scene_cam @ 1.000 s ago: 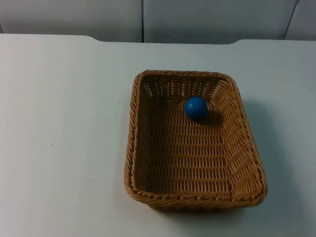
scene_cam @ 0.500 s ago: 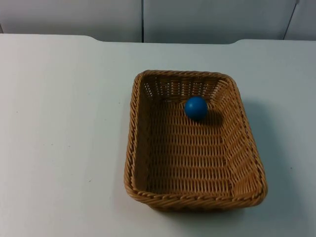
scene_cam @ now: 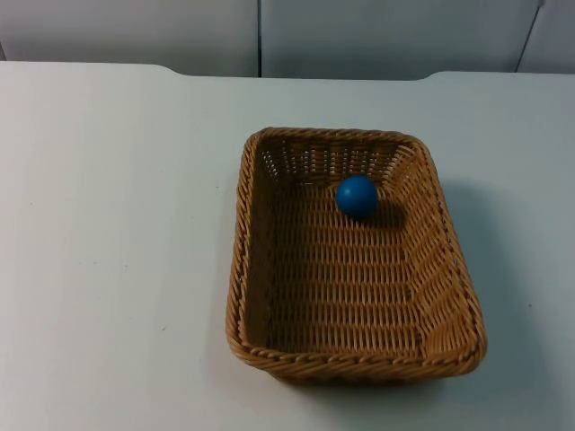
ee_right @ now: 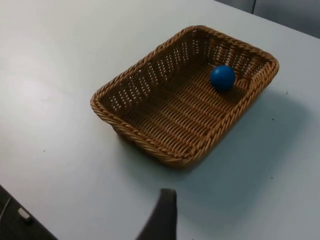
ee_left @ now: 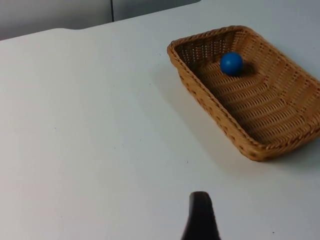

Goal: Pick up the basket with the left hand and place the ball into the basket with the right hand.

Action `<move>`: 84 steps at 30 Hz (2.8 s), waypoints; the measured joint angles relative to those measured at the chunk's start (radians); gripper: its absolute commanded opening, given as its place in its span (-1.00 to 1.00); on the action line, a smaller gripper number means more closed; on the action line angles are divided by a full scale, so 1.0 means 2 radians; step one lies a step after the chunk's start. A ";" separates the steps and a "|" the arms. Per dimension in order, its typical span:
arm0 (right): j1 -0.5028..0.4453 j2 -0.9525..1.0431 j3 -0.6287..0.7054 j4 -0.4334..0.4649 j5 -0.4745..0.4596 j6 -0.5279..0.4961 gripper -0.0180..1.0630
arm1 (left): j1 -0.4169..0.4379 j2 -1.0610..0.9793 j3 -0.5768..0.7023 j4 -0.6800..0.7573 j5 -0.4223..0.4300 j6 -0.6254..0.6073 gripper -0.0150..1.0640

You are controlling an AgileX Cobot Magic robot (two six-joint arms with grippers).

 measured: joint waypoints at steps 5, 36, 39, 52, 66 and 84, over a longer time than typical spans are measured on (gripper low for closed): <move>0.000 0.000 0.000 0.000 0.000 0.000 0.69 | 0.000 0.000 0.000 -0.001 0.001 0.000 0.29; -0.025 0.000 0.000 0.000 0.000 0.000 0.98 | 0.000 0.000 0.001 0.004 0.001 -0.006 0.98; -0.082 0.000 0.000 0.000 -0.001 0.000 0.98 | 0.000 0.000 0.001 0.004 0.001 -0.006 0.98; -0.279 0.000 0.000 0.000 -0.001 0.000 0.98 | 0.000 0.000 0.001 0.004 0.001 -0.006 0.98; -0.308 0.000 0.000 0.000 -0.001 0.000 0.98 | 0.000 0.000 0.001 0.004 0.001 -0.006 0.98; -0.308 0.000 0.000 0.000 -0.001 0.001 0.98 | 0.137 0.000 0.001 0.004 0.002 -0.006 0.98</move>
